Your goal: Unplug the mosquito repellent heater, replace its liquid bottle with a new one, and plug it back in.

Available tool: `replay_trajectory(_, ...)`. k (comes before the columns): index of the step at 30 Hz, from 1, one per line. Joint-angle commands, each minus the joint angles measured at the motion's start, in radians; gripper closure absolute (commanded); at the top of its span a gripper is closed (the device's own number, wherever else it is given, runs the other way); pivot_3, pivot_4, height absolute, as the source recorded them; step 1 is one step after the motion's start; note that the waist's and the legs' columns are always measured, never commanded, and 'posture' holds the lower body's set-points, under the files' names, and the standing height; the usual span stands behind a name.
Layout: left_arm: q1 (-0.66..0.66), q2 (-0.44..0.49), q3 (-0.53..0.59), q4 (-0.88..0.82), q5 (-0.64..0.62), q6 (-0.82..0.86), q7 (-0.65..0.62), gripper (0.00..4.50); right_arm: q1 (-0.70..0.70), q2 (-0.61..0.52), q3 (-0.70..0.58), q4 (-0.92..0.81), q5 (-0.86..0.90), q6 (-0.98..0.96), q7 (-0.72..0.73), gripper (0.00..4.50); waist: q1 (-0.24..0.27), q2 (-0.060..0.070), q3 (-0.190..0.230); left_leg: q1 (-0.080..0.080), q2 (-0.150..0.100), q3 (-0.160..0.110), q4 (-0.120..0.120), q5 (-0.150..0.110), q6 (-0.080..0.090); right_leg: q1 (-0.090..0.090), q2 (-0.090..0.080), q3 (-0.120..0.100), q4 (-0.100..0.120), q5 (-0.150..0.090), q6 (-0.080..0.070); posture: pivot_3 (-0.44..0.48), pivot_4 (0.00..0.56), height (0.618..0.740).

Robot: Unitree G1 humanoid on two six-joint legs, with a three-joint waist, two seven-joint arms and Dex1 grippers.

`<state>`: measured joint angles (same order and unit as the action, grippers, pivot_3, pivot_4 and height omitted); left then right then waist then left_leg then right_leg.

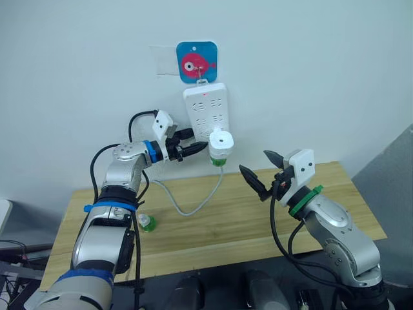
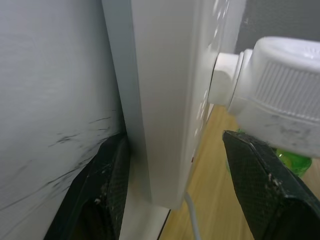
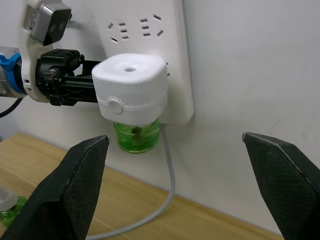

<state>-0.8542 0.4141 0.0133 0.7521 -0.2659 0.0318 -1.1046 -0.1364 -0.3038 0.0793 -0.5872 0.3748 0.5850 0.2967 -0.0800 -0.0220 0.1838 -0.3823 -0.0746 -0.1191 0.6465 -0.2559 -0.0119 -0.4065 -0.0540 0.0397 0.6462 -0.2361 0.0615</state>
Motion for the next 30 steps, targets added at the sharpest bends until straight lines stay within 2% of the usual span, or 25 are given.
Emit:
replay_trajectory(1,-0.042,-0.003,0.010,-0.007,-0.011,-0.002,-0.035,1.53,-0.005,0.011,-0.002,-0.053,0.011,0.007,-0.008,0.00,-0.002,0.000,0.002,0.000,0.000,0.000,0.000,0.000,0.000,0.000,0.000,0.000,0.000,0.001,-0.001,-0.206,0.200,0.740)
replay_trajectory(12,-0.017,0.019,0.045,-0.127,-0.080,0.137,-0.111,1.53,-0.027,0.053,0.015,-0.048,0.019,0.038,-0.008,0.00,-0.003,0.000,0.006,-0.001,0.000,-0.002,0.000,0.000,0.000,0.000,0.000,-0.001,0.000,0.000,0.000,-0.188,0.197,0.740)
replay_trajectory(17,0.000,0.019,0.051,-0.165,-0.090,0.169,-0.116,3.03,-0.044,0.082,0.031,-0.059,0.019,0.065,-0.026,0.00,-0.003,0.000,0.006,-0.001,0.000,-0.002,-0.001,0.000,0.000,-0.001,0.000,-0.001,0.000,0.002,-0.003,-0.176,0.193,0.740)
replay_trajectory(18,0.000,0.017,0.052,-0.166,-0.088,0.166,-0.111,3.21,-0.050,0.086,0.035,-0.061,0.017,0.070,-0.029,0.00,-0.003,0.000,0.006,-0.002,0.000,-0.002,-0.001,0.000,0.000,-0.001,0.000,-0.001,0.000,0.002,-0.003,-0.176,0.193,0.740)
replay_trajectory(30,-0.006,-0.002,0.053,-0.152,-0.080,0.149,-0.075,3.20,-0.240,0.211,0.087,-0.033,-0.024,0.233,-0.183,0.00,-0.003,0.001,0.007,-0.003,-0.001,-0.002,-0.001,0.000,-0.001,-0.003,0.000,0.000,0.000,0.002,-0.003,-0.189,0.205,0.740)
